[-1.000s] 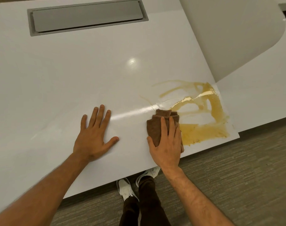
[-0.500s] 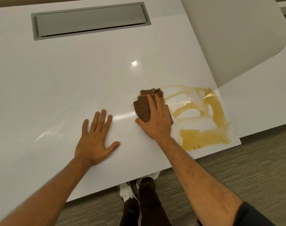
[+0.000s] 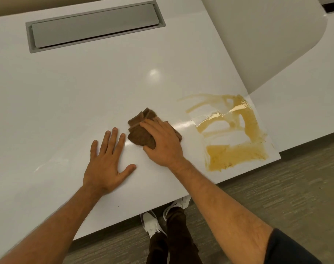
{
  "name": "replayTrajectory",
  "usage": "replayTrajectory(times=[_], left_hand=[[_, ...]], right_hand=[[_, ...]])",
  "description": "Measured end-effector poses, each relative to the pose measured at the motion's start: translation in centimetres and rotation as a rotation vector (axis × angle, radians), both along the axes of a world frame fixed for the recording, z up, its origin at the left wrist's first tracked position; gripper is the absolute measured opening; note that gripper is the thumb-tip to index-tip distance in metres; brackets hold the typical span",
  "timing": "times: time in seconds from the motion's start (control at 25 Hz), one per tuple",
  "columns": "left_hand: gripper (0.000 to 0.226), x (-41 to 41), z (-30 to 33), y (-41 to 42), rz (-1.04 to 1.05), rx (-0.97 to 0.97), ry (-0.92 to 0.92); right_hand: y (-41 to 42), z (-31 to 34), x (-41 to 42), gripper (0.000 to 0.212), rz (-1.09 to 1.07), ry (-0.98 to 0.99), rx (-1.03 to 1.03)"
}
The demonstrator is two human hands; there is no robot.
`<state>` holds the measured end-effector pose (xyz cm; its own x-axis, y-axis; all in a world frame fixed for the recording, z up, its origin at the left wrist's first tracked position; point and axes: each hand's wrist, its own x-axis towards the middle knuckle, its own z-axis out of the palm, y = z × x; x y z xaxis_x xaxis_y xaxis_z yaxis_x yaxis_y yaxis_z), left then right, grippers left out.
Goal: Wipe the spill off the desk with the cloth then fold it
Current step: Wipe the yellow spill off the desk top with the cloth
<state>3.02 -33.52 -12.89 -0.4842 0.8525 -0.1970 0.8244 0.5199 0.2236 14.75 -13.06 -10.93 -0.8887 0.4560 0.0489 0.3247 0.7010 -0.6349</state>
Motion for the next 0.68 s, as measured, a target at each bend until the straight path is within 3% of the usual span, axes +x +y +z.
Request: replayTrajectory(times=[0.28, 0.48, 0.6, 0.68], left_hand=[[0.104, 0.2, 0.2, 0.0, -0.017, -0.003, -0.002], [0.105, 0.2, -0.1, -0.1, -0.022, 0.010, 0.015], [0.105, 0.1, -0.3, -0.2, -0.019, 0.016, 0.014], [0.105, 0.0, -0.4, -0.2, -0.013, 0.018, 0.023]], right_hand=[[-5.9, -0.7, 7.7, 0.049, 0.011, 0.112, -0.057], [-4.3, 3.1, 9.9, 0.035, -0.491, 0.335, -0.774], [-2.0, 4.3, 10.2, 0.035, -0.675, 0.462, -0.711], [-1.5, 4.7, 9.9, 0.043, -0.642, 0.380, -0.660]])
